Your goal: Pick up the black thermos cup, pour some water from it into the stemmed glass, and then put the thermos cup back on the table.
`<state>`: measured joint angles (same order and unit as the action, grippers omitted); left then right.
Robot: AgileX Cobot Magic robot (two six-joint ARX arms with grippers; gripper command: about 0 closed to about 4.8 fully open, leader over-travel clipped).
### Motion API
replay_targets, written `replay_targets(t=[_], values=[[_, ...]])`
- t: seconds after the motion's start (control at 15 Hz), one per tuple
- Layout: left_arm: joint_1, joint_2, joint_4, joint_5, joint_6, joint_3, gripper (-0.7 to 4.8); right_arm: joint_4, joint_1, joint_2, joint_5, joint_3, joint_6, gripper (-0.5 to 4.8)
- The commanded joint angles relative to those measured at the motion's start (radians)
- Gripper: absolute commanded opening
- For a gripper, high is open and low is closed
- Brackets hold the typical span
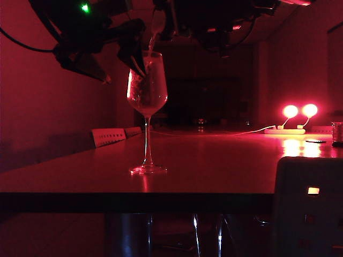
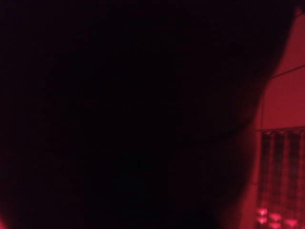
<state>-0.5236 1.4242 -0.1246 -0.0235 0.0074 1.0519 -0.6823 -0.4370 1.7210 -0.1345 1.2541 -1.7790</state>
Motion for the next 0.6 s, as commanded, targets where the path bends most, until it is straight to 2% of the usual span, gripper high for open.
replay_targets(t=[0.07,0.2,0.33,0.47,0.6], values=[[-0.001,-0.003,0.006,-0.003,0.000,0.005,4.79,-0.056,-0.001,-0.013,0.042,0.011,0.207,1.48],[0.000,-0.003,0.006,-0.003,0.000,0.005,4.79,-0.056,-0.001,-0.013,0.105,0.011,0.426,1.47],[0.000,-0.003,0.006,-0.003,0.000,0.005,4.79,-0.075,-0.001,-0.013,0.154,0.011,0.578,1.48],[0.000,-0.003,0.006,-0.003,0.000,0.005,4.79,-0.139,-0.002,-0.018,0.170,0.011,0.823,1.48],[0.000,-0.003,0.006,-0.003,0.000,0.005,4.79,-0.215,-0.002,-0.034,0.228,0.011,1.007,1.48]])
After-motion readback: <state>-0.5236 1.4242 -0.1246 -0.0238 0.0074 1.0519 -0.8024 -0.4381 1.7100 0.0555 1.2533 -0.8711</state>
